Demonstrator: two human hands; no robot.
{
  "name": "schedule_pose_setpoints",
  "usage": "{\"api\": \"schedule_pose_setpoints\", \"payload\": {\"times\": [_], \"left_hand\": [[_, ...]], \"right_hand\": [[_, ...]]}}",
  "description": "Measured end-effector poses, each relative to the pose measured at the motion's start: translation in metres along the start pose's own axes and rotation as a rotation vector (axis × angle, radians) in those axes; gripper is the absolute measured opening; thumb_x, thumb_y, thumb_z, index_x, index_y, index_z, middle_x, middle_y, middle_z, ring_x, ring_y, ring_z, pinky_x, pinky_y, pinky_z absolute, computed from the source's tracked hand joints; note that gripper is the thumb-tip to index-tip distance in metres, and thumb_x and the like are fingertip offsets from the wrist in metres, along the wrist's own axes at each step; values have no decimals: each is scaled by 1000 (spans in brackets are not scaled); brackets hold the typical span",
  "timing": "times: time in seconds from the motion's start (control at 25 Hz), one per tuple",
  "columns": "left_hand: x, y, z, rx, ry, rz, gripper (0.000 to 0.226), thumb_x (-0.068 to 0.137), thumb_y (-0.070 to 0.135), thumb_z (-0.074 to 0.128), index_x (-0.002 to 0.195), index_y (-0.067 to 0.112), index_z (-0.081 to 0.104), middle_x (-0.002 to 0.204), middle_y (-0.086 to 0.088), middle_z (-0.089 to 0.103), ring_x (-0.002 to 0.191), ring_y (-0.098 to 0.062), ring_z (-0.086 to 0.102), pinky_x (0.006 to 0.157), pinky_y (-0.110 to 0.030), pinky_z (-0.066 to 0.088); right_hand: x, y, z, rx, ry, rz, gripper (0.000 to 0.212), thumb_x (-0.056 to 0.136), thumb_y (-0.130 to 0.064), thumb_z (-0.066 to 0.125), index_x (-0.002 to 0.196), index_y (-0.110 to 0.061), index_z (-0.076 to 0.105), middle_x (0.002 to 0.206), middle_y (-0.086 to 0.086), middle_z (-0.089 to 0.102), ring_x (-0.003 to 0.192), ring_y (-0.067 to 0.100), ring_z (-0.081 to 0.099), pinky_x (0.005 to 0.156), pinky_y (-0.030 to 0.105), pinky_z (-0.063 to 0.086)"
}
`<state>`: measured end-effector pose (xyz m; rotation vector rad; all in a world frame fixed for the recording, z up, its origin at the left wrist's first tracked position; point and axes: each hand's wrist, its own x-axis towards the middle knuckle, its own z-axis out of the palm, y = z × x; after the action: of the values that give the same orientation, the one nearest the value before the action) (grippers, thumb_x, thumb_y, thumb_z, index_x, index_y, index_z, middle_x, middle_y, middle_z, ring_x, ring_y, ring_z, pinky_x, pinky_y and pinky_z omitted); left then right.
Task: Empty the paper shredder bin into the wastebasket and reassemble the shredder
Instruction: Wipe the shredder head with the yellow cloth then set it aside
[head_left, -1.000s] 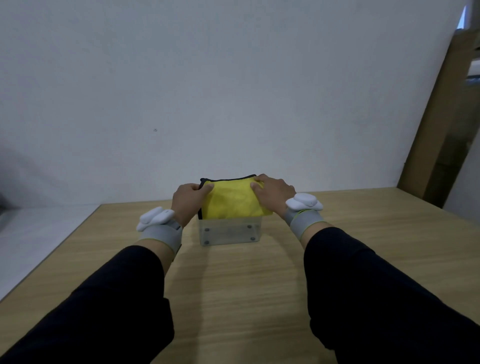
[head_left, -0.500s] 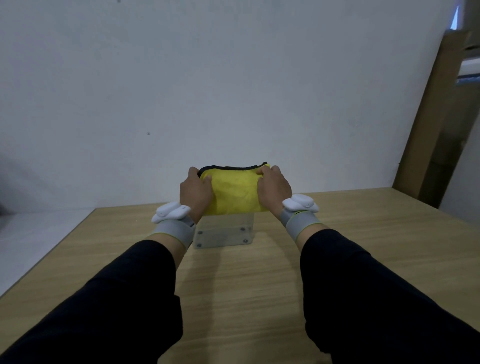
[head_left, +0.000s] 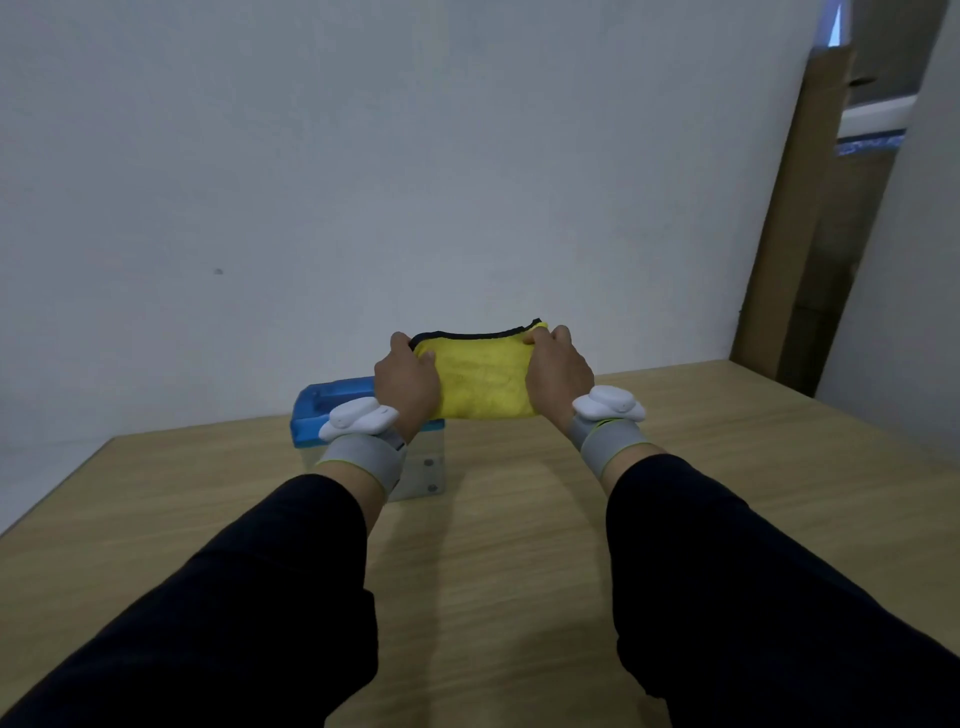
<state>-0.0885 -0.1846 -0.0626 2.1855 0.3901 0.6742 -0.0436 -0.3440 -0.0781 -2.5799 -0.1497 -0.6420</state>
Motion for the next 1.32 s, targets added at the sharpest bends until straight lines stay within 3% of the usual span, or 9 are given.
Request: {"api": "schedule_pose_setpoints", "payload": {"times": [0.32, 0.56, 0.68, 0.92, 1.08, 1.2, 1.32], "left_hand": [[-14, 40, 63, -10, -96, 13, 31, 99, 24, 42, 120, 0, 43, 116, -25, 56, 106, -37, 55, 85, -42, 44], [-9, 42, 114, 7, -165, -5, 17, 100, 22, 40, 106, 6, 41, 113, -26, 57, 101, -37, 58, 75, -40, 43], [3, 36, 141, 34, -160, -16, 25, 100, 23, 39, 113, 1, 42, 109, -25, 59, 97, -37, 59, 69, -37, 39], [32, 10, 193, 62, -126, -36, 25, 100, 24, 38, 112, 3, 41, 94, -21, 60, 72, -27, 46, 62, -35, 35], [54, -10, 226, 106, -72, -60, 21, 99, 25, 41, 109, 7, 42, 74, -9, 48, 54, -19, 35, 52, -32, 28], [72, -22, 242, 139, -48, -45, 19, 98, 27, 41, 107, 10, 42, 79, -12, 57, 49, -13, 30, 44, -28, 17], [88, -28, 251, 199, -57, -32, 21, 98, 27, 40, 110, 10, 42, 93, -14, 60, 58, -18, 37, 48, -29, 20]], "right_hand": [[19, 75, -13, -64, 10, 66, 42, 92, -5, 34, 128, -20, 49, 121, 11, 43, 86, 35, 58, 68, 35, 38], [38, 118, -3, -118, -20, 51, 40, 92, -6, 36, 129, -17, 48, 119, 12, 42, 83, 36, 58, 69, 36, 42], [54, 133, 11, -141, -46, 42, 40, 93, -9, 37, 132, -17, 45, 119, 12, 42, 84, 36, 59, 72, 38, 47], [81, 155, 46, -185, -112, 29, 41, 95, -11, 39, 135, -17, 42, 122, 15, 40, 82, 38, 58, 72, 39, 46], [100, 167, 76, -183, -150, 25, 46, 91, -9, 39, 136, -21, 41, 121, 15, 40, 79, 37, 58, 71, 39, 47], [114, 174, 100, -156, -153, 22, 43, 91, -13, 41, 133, -23, 42, 119, 14, 40, 78, 35, 58, 71, 39, 48], [129, 178, 120, -164, -155, 7, 42, 91, -14, 41, 132, -25, 43, 118, 14, 41, 73, 32, 54, 66, 36, 45]]}}
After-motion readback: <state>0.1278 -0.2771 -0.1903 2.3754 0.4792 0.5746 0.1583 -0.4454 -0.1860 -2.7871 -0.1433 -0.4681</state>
